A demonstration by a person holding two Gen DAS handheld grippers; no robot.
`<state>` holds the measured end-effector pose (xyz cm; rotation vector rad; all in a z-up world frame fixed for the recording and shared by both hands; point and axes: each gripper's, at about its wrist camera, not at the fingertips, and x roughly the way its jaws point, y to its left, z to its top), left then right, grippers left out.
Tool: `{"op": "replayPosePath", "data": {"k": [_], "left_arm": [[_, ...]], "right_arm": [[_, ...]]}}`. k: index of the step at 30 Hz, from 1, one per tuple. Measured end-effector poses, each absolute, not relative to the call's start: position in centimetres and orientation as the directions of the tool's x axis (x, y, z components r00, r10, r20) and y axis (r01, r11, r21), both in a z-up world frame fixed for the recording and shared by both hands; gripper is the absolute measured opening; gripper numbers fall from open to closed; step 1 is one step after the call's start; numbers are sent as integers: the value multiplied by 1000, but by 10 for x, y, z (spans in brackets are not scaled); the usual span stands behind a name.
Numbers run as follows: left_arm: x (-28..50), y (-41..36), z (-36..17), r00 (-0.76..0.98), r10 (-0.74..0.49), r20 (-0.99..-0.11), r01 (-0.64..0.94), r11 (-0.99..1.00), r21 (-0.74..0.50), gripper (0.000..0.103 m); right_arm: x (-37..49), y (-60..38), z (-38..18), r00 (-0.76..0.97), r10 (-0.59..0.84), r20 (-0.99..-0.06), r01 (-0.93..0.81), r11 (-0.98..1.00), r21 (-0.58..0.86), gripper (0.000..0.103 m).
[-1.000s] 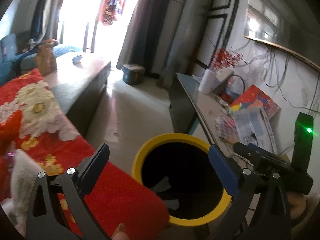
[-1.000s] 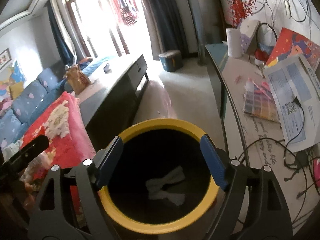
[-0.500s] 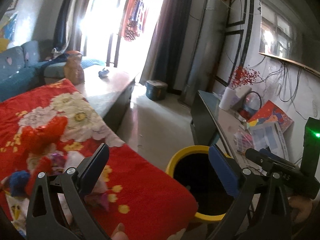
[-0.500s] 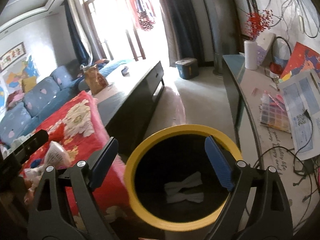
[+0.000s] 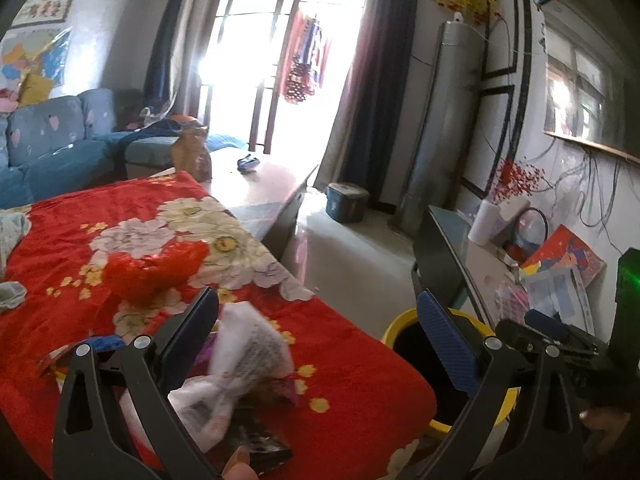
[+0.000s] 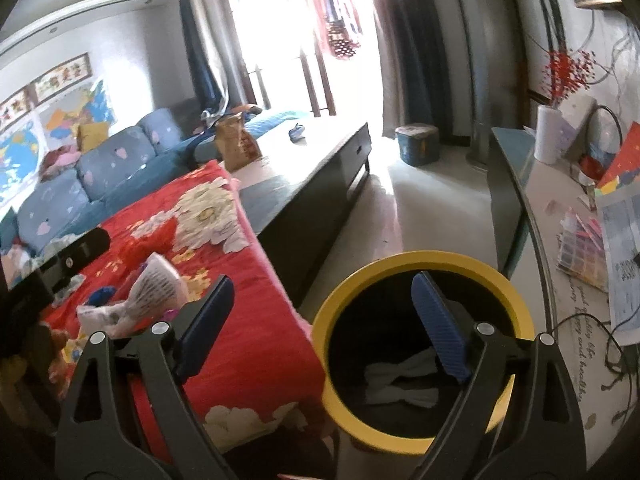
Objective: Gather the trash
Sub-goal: 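Move both tools back over the trash on the bedspread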
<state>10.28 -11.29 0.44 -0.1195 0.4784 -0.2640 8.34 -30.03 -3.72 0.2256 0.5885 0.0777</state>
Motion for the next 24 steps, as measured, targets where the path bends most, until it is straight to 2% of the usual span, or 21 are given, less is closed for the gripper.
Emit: {"op": "replayPosePath", "data": {"k": [12,24], "left_arm": [[99,-66,7,878,-214,-428,133,968,-212,96],[92,-2,4,892,-88,-443,-25,970,-244,96]], "right_arm": [[80,-259,-35,809,211,-549,-115,972,204,82],[77,-201,-35,754,320,-574,-275,947,167,82]]}}
